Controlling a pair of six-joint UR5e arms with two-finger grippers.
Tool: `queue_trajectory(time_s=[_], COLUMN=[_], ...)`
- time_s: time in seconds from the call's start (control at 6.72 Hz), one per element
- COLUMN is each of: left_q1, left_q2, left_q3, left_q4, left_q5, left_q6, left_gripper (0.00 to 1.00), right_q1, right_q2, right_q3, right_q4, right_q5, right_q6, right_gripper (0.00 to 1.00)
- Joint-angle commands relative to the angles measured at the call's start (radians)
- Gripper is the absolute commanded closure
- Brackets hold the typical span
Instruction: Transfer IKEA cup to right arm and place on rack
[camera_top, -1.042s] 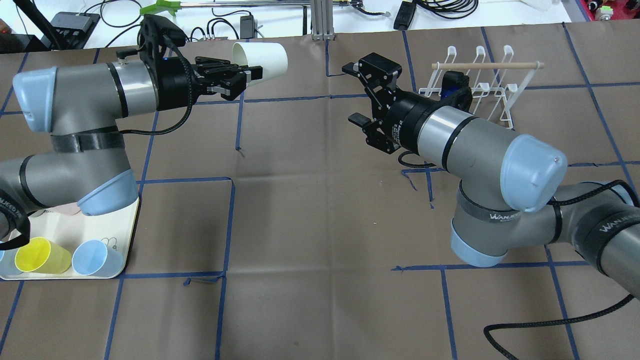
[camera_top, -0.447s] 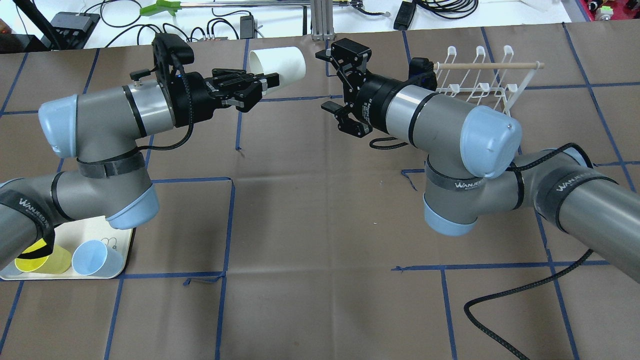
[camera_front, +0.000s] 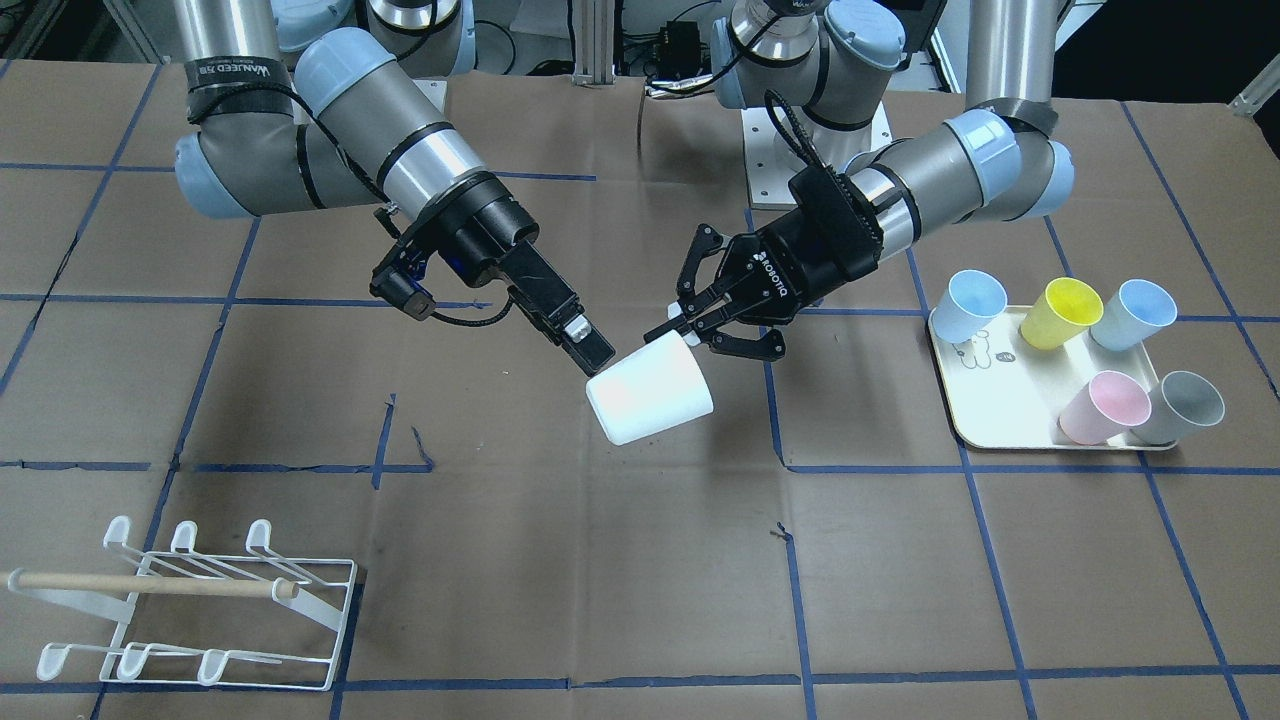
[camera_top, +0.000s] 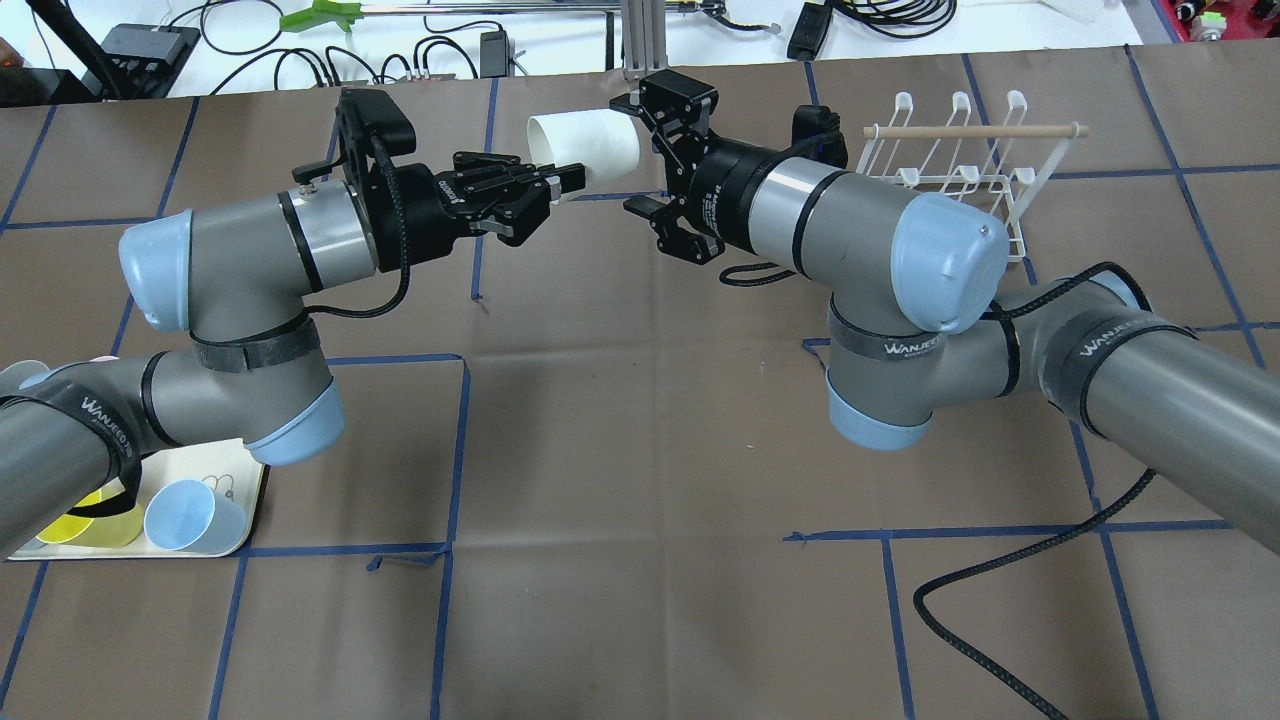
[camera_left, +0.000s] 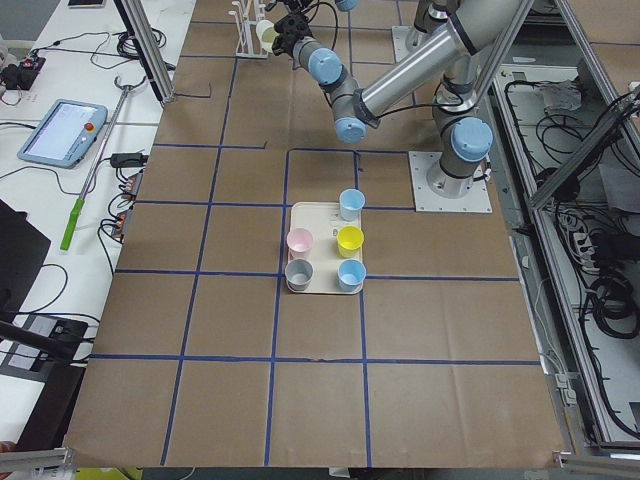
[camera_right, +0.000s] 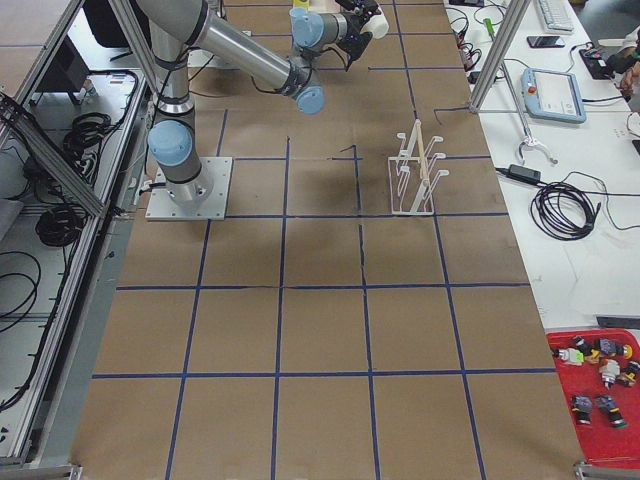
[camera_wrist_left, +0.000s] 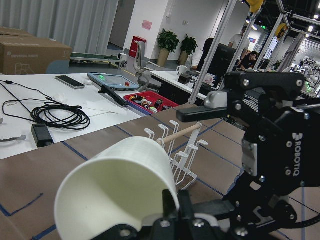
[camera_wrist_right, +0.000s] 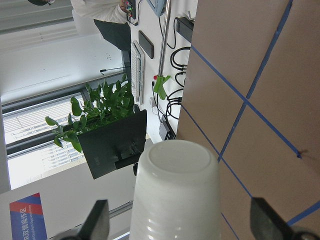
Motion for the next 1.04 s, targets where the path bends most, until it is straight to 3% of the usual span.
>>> queue_trajectory(time_s=[0.0,0.89], left_q1=[-0.005,-0.005], left_q2=[-0.002,0.0], left_q3=[-0.002,0.001], left_q4=[0.003,0.003], left_q5=[0.0,0.001], left_q6=[-0.002,-0.014], left_gripper=[0.97,0.97], right_q1=[0.002,0.036], right_q2=[0.041,0.078], right_q3=[-0.03,-0.038], right_q4=[-0.002,0.001], right_q5=[0.007,0.001], right_q6=[0.0,-0.001], right_gripper=[0.01,0.01])
